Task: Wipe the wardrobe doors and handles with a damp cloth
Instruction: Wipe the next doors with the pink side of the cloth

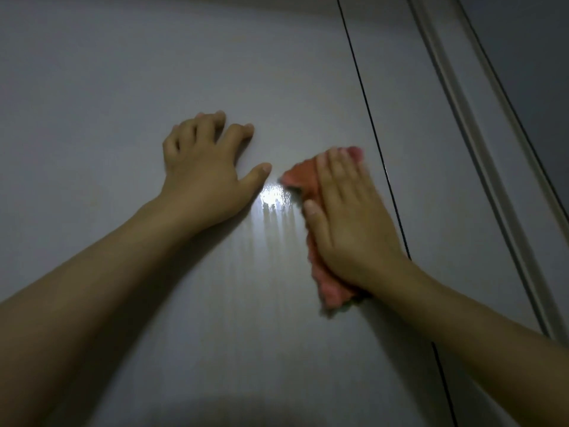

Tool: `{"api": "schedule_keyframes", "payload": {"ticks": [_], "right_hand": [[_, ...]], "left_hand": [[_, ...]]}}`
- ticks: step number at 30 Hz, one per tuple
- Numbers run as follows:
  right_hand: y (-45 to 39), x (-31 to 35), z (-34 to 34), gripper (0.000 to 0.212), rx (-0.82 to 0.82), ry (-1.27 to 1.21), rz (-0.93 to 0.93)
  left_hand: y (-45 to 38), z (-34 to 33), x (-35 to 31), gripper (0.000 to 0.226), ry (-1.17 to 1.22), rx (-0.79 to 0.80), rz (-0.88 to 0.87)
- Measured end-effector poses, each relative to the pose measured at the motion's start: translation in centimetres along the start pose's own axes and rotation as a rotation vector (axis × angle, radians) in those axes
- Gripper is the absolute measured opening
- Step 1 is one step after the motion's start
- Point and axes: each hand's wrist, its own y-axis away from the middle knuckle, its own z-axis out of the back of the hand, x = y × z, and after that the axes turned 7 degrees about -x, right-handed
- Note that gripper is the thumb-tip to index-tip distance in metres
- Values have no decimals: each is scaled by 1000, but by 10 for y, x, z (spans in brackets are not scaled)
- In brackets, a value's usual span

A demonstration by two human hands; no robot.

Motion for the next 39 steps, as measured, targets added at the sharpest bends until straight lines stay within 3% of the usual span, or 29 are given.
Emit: {"api": "schedule_keyframes", "payload": {"ticks": [2,4,9,14,16,22,24,26,29,34,36,39], "right_hand": [[11,0,4,63,42,-18,203],[-3,-17,7,63,49,15,259],[-52,-20,-3,64,-3,19,-105],[23,8,7,61,90,-28,315],[20,-3,8,60,98,-19,374],[-48,11,-8,64,-58,-9,-158],[-27,39,-9,63,-88,-69,-101],[5,56,-8,61,-47,-91,95],[6,33,-1,59,11,-36,270],[-59,28,-11,64,-72,-9,-132],[-47,58,-15,65,-105,-50,-37],[-4,79,-13,59,-16,-58,348]], "left_hand": [[-1,1,0,62,-4,5,-3],[-2,1,-1,61,2,-6,-7],[-5,5,1,54,-7,4,-28],[-6,11,15,52,-72,47,-114],[-8,15,19,53,-102,71,-138],[-11,14,22,53,-104,52,-154],[-9,11,25,53,-85,42,-151],[-10,11,26,57,-58,46,-163],[-8,23,33,67,46,88,-154],[10,47,75,60,-52,-47,-127],[17,49,88,58,-81,-54,-97],[25,50,105,58,-102,-54,-91]]}}
